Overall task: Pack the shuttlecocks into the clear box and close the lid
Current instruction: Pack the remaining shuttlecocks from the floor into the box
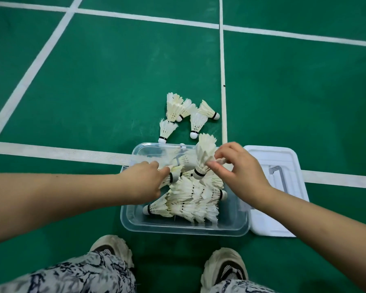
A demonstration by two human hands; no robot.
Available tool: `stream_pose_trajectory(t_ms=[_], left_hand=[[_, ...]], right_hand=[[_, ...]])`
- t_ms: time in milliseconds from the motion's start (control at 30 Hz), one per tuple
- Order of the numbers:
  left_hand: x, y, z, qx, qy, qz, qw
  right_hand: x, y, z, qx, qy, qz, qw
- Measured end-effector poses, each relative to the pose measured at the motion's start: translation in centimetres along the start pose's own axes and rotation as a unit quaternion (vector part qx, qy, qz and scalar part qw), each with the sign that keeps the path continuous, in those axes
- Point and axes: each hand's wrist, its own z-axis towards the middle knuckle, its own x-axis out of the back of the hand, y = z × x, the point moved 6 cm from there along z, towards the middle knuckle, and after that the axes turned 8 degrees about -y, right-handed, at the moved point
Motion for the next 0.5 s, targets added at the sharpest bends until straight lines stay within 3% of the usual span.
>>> stream_pose_trajectory(t_ms=[267,500], left_hand=[[2.8,-0.5,0.7,0.031,0.044,0.017,0.998],[0.9,0.8,1.0,0.002,-0.049,0.158,0.986]], right_hand=[[-0.3,1.2,0.0,0.005,0.008,0.027,1.0],[-0.3,0.9,-0.1,0.018,0.016,0.038,0.999]])
